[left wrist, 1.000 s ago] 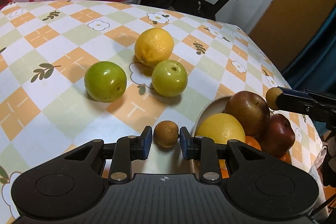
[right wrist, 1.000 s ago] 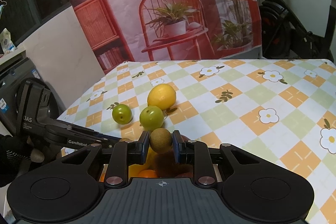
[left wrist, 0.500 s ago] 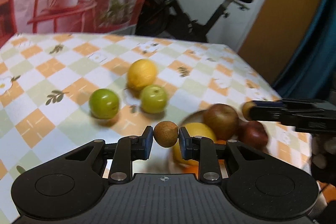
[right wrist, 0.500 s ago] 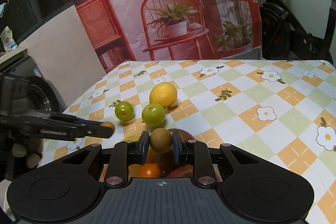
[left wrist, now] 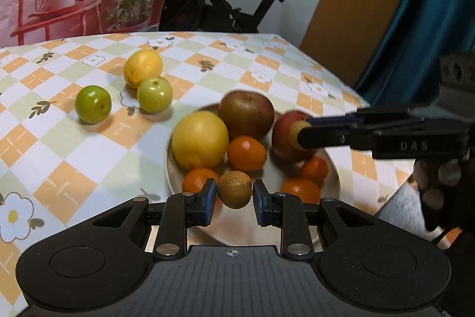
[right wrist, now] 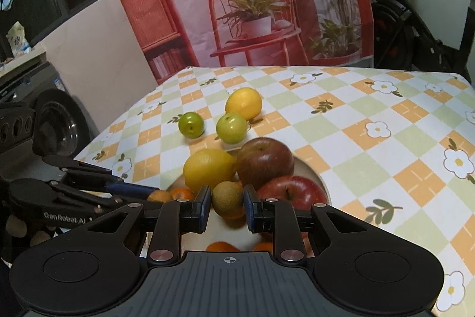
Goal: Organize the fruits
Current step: 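Lower both kiwis onto the plate and open both grippers, then move both grippers back toward the green apples, then grasp a green apple with the right gripper while the left gripper grasps the other, then lower both green apples onto the plate and open both grippers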
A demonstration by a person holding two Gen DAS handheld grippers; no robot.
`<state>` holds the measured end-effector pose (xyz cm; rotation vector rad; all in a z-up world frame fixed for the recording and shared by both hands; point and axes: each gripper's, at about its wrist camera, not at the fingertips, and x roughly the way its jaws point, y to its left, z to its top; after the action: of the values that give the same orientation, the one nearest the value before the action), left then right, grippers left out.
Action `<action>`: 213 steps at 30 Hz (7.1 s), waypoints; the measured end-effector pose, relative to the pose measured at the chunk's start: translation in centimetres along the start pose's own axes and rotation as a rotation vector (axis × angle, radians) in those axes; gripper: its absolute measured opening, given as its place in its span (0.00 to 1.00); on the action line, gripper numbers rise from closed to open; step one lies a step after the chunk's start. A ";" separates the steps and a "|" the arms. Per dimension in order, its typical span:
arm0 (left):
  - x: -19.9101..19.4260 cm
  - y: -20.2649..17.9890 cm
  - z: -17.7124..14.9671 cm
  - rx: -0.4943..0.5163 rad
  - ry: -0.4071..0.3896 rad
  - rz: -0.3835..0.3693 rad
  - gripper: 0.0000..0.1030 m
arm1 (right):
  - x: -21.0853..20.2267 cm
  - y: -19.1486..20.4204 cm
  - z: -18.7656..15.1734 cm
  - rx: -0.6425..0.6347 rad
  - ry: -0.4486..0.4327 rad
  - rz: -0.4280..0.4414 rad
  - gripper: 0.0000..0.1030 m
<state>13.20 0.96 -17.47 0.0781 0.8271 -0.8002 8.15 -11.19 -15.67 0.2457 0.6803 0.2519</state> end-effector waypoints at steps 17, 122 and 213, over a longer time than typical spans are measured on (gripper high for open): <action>-0.3 0.3 -1.1 -0.080 -0.009 0.045 0.28 | 0.5 1.4 -0.7 -0.088 0.038 -0.062 0.22; 1.4 11.3 6.7 -0.131 -0.126 0.291 0.61 | 15.0 0.6 11.3 -0.243 0.206 -0.055 0.43; -4.9 4.2 -1.3 -0.286 -0.257 0.320 0.51 | 2.8 3.4 -1.4 -0.123 0.070 -0.064 0.43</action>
<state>13.18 7.34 -15.97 -0.1414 0.6558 -0.3755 8.84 -6.99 -17.29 0.0972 0.7376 0.2408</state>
